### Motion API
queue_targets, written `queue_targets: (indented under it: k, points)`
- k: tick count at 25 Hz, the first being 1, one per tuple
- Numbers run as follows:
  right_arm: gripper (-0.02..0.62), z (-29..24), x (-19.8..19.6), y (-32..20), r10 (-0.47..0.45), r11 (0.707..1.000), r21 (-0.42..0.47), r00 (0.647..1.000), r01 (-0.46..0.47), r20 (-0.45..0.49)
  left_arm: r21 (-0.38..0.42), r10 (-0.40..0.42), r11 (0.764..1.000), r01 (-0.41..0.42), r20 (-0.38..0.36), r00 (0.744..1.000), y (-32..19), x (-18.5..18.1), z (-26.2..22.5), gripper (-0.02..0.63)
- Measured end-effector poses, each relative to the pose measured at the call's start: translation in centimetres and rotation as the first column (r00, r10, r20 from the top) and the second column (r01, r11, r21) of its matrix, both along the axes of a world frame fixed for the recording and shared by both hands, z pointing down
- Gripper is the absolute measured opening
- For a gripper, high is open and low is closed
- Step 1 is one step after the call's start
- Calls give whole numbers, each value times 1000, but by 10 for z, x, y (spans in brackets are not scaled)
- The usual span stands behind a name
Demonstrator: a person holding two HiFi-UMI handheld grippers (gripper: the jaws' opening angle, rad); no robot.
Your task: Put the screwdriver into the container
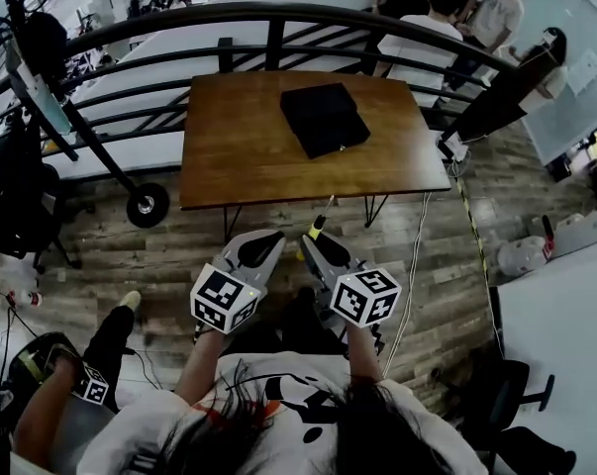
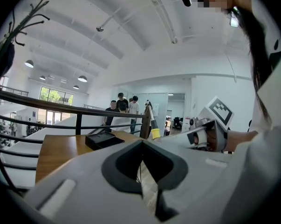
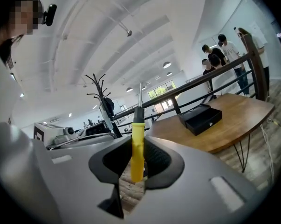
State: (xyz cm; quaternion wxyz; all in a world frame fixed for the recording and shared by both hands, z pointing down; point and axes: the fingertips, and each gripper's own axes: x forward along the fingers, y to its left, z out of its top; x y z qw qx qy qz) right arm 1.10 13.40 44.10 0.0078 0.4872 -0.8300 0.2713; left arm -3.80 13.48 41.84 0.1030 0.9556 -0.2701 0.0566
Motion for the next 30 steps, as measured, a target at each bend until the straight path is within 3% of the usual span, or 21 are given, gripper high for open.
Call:
queue_targets:
  k: [10,16,30]
  points:
    - [100,12,20,-79,-67,998,-17,998,67,9,-10,-81,997,81,17,997,-73,13,11,0]
    - [100,5,63,-132,-100,995,-20,995,100,17,-7,-119,993,119,16,993,-126,56,2,0]
    - [100,0,167,-213,-91,996,-12,993,92,78,26,-134,991,133,80,988,-199,151,-7,0]
